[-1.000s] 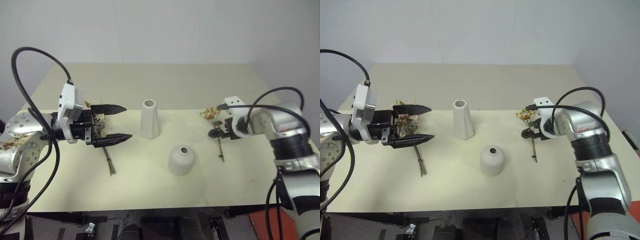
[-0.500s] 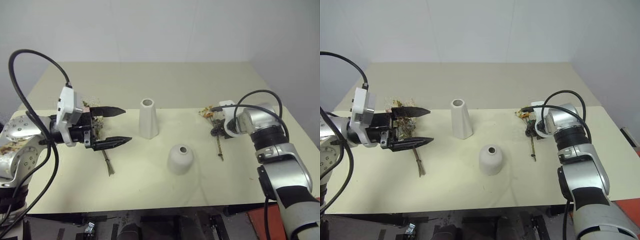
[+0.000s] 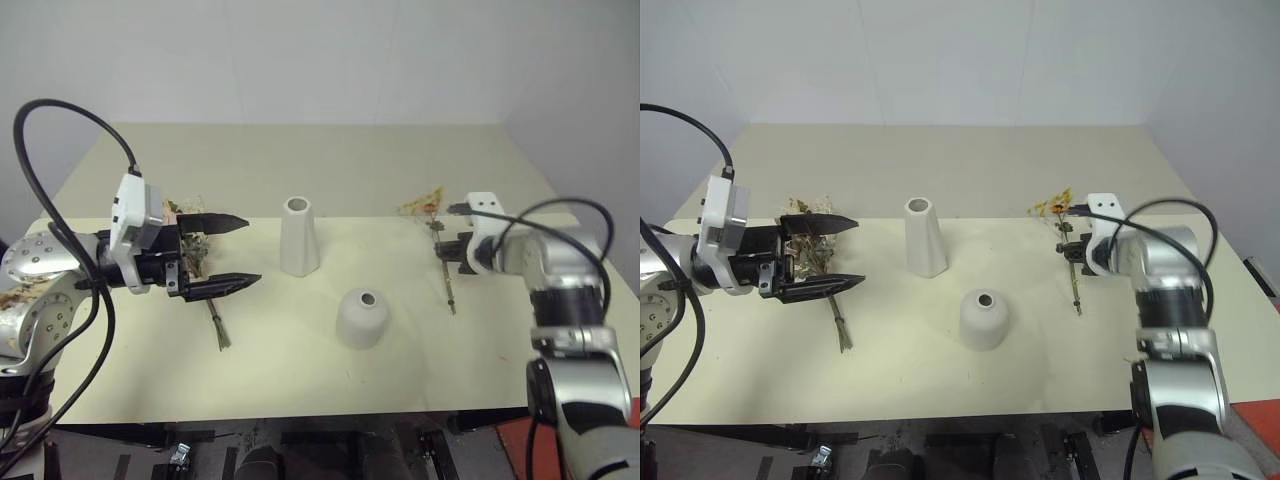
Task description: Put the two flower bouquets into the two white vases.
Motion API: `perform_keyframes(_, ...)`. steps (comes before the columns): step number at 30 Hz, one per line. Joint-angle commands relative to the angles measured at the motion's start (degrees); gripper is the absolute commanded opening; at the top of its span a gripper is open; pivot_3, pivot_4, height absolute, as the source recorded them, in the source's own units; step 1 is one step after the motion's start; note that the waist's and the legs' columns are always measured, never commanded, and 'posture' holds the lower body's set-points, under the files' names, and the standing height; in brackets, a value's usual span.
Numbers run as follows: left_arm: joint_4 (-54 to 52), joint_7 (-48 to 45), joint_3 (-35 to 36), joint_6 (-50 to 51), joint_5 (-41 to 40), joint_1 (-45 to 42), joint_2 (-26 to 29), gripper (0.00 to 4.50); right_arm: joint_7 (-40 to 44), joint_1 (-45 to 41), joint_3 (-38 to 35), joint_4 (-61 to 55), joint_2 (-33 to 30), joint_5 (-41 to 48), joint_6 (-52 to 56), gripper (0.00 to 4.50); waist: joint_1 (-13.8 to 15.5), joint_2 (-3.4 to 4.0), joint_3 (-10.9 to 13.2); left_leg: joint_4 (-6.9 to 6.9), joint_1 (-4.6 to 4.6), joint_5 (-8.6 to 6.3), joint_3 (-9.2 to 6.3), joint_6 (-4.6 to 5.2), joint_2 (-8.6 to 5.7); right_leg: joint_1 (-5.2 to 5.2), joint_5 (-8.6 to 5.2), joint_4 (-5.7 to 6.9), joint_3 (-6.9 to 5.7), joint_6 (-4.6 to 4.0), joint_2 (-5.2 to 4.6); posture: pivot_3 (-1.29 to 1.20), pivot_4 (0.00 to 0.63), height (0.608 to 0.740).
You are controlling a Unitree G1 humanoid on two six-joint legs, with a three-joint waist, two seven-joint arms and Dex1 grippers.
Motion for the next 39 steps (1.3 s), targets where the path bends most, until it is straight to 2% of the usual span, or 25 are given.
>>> perform_keyframes(1,-0.5,-0.8,0.7,-0.6,-0.3,-0.6,0.7,4.5,-1.9,4.9,-8.1,-17.2,1.9,2.8,-5.9,0.05,-0.1,0.0,0.0,0.01,-0.01,0.0,0.01,0.0,0.0,0.0,0.01,-0.01,0.01,0.01,-0.01,0.0,0.15,0.74)
perform_keyframes(4,-0.1,-1.5,0.1,-0.2,-0.5,-0.8,0.7,4.5,1.4,10.9,-14.0,-28.9,5.4,9.4,-9.8,0.05,-0.4,0.0,0.0,0.04,0.05,0.0,0.01,0.0,0.02,0.01,0.02,0.04,0.03,0.03,0.03,0.0,0.15,0.74)
perform_keyframes(7,0.5,-2.3,-0.7,0.2,-0.4,-1.0,0.7,4.5,2.8,13.5,-16.6,-38.2,8.8,16.5,-10.7,0.05,-0.5,0.0,0.0,0.03,0.18,0.0,0.01,0.0,0.04,0.05,0.02,0.06,0.06,0.03,0.06,0.0,0.15,0.74)
perform_keyframes(10,1.1,-3.1,-1.4,0.3,-0.1,-1.0,0.9,4.5,2.8,14.3,-17.1,-43.4,10.9,21.2,-12.3,0.05,-0.4,0.0,0.0,0.07,0.31,0.08,0.03,-0.05,0.04,0.07,0.04,0.12,0.09,0.0,0.06,0.0,0.15,0.74)
perform_keyframes(15,2.1,-4.3,-3.5,0.2,0.4,-2.1,0.3,4.5,1.5,15.9,-12.9,-49.7,13.7,23.8,-17.6,0.05,-0.4,0.0,0.0,0.08,0.69,0.16,0.02,-0.1,0.04,0.28,0.0,0.4,0.12,-0.06,0.1,0.0,0.15,0.74)
perform_keyframes(25,3.6,-5.4,-4.4,-0.5,1.3,-3.4,0.2,4.5,-0.5,21.0,-3.0,-51.0,14.7,20.6,-26.4,0.05,-0.4,0.0,0.0,0.08,0.7,0.18,0.02,-0.12,0.02,0.27,-0.01,0.47,0.13,-0.09,0.09,0.0,0.15,0.74)
perform_keyframes(30,3.8,-5.7,-4.1,-0.6,1.6,-3.4,0.5,4.5,-0.7,22.1,-1.7,-51.3,15.4,23.4,-27.1,0.05,-0.4,0.0,0.0,0.08,0.7,0.18,0.01,-0.12,0.02,0.27,-0.02,0.47,0.13,-0.1,0.08,0.0,0.15,0.74)
perform_keyframes(39,3.7,-5.8,-3.9,-0.5,2.1,-3.9,0.8,4.5,0.3,24.9,1.1,-48.5,15.3,22.5,-30.5,0.05,-0.4,0.0,0.0,0.08,0.7,0.18,0.01,-0.12,0.02,0.27,-0.02,0.46,0.13,-0.1,0.09,0.0,0.15,0.74)
